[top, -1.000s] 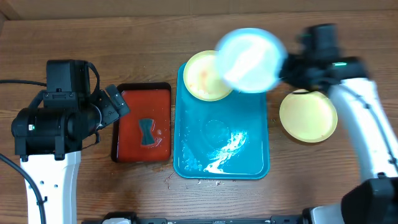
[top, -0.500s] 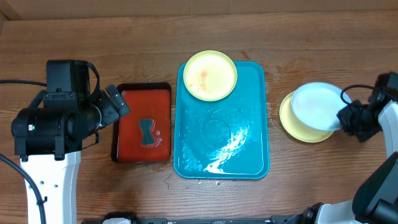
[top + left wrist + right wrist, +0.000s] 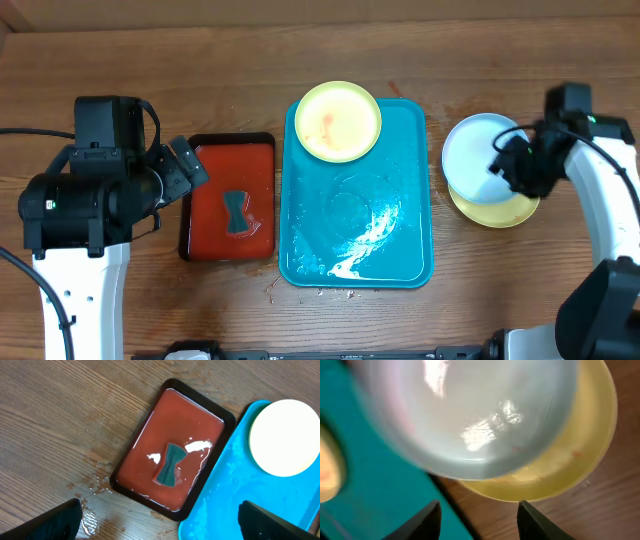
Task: Clean dirty plates on tray and stack at the side
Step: 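Carry the blue plate right and set it on the yellow plate, then move the right gripper to the yellow plate rim on the teal tray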
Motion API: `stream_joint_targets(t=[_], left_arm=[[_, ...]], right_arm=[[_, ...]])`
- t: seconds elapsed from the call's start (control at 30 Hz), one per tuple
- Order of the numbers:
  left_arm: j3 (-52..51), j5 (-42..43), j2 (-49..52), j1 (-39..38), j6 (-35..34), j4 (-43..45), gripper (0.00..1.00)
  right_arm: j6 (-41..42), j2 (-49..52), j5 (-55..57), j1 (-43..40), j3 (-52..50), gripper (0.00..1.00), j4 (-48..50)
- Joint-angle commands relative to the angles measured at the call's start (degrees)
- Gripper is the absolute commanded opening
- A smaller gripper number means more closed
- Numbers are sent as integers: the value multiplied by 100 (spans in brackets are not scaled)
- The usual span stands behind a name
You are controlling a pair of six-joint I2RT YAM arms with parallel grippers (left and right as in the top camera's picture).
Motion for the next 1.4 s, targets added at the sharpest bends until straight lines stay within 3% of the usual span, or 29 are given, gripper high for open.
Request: stream_joint_targets(t=[0.0,0.13,0.27,0.3,0.33,0.47,0.8,0.97,1.23,1.37], left_arm=[[37,-116,-22,-2,22,-2,100],[37,-116,-22,-2,22,-4,100],[37,-116,-22,-2,22,-2,100],[37,-116,-22,-2,22,-2,99],[37,-116,-22,-2,22,-2,100],[37,-116,-22,-2,24,-2,100],[37,-116,-22,-2,24,-4,99],[37,-116,-20,-2,22,-2,100],[37,-116,-11,-2,24,-2,100],[37,-116,-11,-2,22,-2,100]], right_arm=[[-245,-271,442,557,782,53,-247],[-525,-269,605,1027,1010,51,74],[-498,-190,925,1150,992,23,133],[-490,-164,977,1150,992,9,122],[-400,-127,1139,1126,992,4,72],[260,133,1735,861,844,4,-105],[212,1034,614,216,-33,4,9],[190,1029,669,227,-72,4,-396],[396,1029,767,227,-1187,4,776],[387,1008,857,192,-1335,4,483]])
